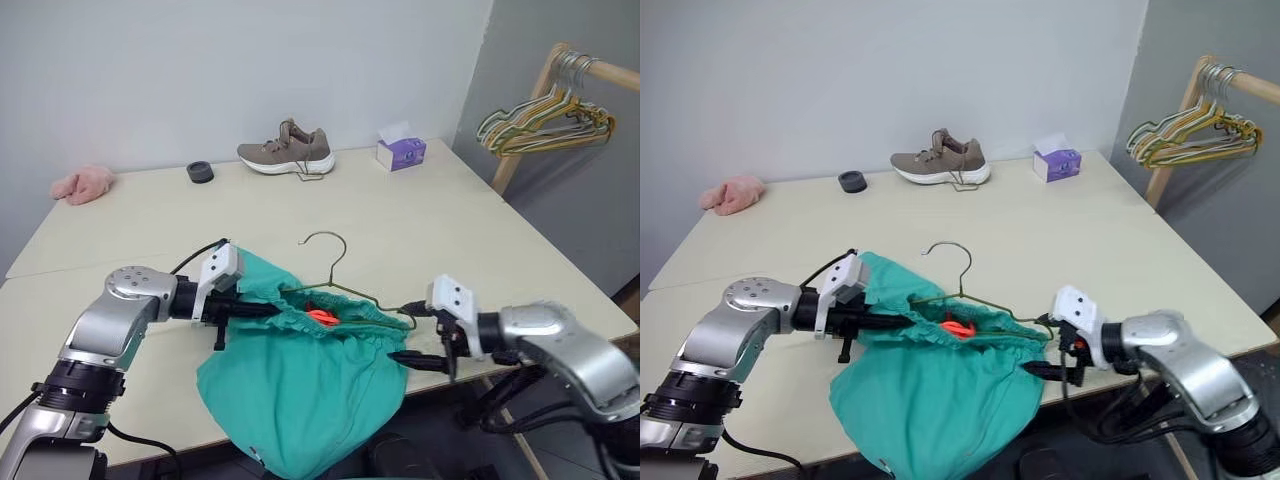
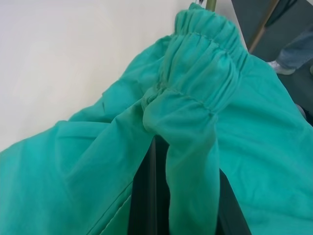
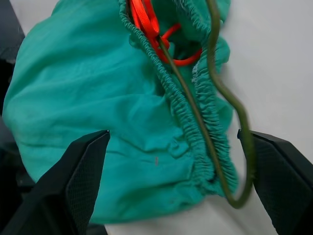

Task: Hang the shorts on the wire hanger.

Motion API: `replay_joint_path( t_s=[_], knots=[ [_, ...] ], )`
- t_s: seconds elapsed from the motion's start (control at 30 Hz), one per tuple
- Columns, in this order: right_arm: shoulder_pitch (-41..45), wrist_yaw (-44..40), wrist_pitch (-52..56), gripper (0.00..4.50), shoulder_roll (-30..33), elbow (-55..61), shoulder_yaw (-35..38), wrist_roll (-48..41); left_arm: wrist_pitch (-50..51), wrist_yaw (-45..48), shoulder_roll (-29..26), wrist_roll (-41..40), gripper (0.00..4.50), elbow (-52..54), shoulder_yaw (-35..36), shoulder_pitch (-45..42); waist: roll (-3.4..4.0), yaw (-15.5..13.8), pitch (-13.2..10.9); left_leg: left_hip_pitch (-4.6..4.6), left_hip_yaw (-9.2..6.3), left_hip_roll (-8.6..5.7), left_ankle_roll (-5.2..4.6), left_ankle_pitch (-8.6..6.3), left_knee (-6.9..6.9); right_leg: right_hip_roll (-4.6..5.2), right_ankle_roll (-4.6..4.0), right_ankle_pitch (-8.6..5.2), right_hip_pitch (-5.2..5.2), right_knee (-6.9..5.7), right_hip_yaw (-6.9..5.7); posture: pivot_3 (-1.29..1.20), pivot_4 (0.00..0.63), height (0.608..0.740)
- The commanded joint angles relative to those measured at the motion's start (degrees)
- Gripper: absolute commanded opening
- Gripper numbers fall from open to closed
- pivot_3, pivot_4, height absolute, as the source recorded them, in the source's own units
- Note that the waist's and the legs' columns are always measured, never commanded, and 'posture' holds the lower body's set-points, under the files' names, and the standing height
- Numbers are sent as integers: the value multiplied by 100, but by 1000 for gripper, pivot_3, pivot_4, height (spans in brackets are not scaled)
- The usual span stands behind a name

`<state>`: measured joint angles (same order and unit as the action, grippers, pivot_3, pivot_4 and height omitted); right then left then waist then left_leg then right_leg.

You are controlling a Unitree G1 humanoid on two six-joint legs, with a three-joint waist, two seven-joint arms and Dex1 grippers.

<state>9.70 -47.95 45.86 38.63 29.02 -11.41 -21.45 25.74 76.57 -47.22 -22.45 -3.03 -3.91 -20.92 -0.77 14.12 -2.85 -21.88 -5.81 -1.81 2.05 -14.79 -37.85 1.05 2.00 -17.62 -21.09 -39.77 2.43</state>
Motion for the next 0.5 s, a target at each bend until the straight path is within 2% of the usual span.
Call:
replay_joint_path(
  t_s=[0.03,0.17,0.33,0.43,0.5],
  knots=[
    [-25,547,82,4459,-414,-71,1,49,131,-175,45,-201,0,-41,347,-199,0,1,0,0,0,0,0,0,-1,0,0,0,-1,-1,1,-274,0,740],
    [-40,869,48,4459,-719,-338,-94,157,158,-196,57,-226,0,56,336,-125,1,-4,0,1,-1,0,0,0,1,0,0,0,-1,-1,0,-264,0,740],
    [-222,854,103,4459,-671,-279,-105,108,245,-315,87,-346,0,134,414,-54,1,-15,0,1,-2,0,0,0,1,0,0,0,-1,-1,0,-264,0,740],
    [-266,968,94,4459,-858,-457,-253,173,277,-355,103,-376,0,166,439,-28,0,-11,1,1,-1,0,0,0,1,0,0,0,-1,-1,-1,-264,0,740],
    [-226,1142,113,4076,-1088,-670,-300,228,289,-383,113,-393,0,207,442,-2,0,-7,1,2,-1,1,0,0,1,-1,0,0,-1,-1,-1,-261,0,740]
  ],
)
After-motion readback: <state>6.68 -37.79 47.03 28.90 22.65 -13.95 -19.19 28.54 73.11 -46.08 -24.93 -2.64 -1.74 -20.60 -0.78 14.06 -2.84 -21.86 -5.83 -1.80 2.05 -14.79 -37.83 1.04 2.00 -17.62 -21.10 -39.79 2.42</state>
